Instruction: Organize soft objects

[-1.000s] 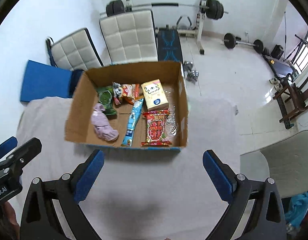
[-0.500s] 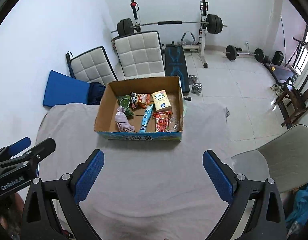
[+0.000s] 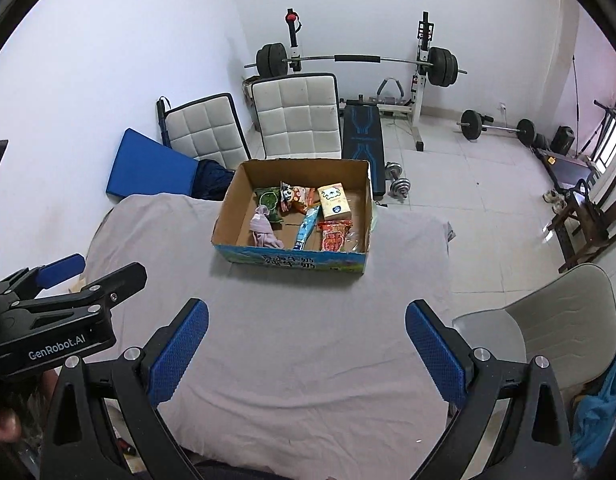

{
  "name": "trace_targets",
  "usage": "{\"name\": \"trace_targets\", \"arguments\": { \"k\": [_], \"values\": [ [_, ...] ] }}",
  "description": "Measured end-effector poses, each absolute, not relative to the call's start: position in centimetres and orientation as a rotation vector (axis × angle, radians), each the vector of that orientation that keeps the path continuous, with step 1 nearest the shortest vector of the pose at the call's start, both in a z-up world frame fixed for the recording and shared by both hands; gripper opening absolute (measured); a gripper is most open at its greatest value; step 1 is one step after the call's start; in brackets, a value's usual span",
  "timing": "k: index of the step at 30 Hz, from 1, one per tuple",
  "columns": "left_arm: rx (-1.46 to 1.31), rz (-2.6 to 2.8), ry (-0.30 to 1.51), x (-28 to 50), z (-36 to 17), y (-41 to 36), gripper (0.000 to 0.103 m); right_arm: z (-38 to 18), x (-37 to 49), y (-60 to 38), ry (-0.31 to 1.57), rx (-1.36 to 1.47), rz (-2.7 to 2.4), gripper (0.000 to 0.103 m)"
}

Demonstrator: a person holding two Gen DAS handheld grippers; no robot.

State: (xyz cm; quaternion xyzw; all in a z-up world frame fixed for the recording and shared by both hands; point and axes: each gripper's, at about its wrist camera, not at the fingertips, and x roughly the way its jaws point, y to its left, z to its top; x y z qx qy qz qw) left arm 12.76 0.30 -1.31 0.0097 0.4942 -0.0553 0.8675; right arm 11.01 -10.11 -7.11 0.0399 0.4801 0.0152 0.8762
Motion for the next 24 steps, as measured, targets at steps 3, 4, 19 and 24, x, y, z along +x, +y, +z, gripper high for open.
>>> {"name": "trace_targets", "arguments": {
  "k": [3,4,19,24],
  "values": [
    [0.018,-0.105,1.017,12.7,-1.1,0.4,0.097,-6.7,11.2,-10.3,0.982,0.077,0.008,0.101],
    [0.017,-0.105,1.013,12.8,-1.1,0.4,0.097,-6.6,11.2,-10.4,0.97,0.073,-0.007,0.101],
    [0.016,-0.047,0.955,14.0,-0.9,1.3,0.102,-6.0,13.6,-11.2,0.912,0.068,-0.065,0.101],
    [0.004,-0.06,0.958,14.1,-1.0,1.4,0.103,-5.8,13.9,-11.3,0.907,0.064,-0.067,0.101]
  ]
}}
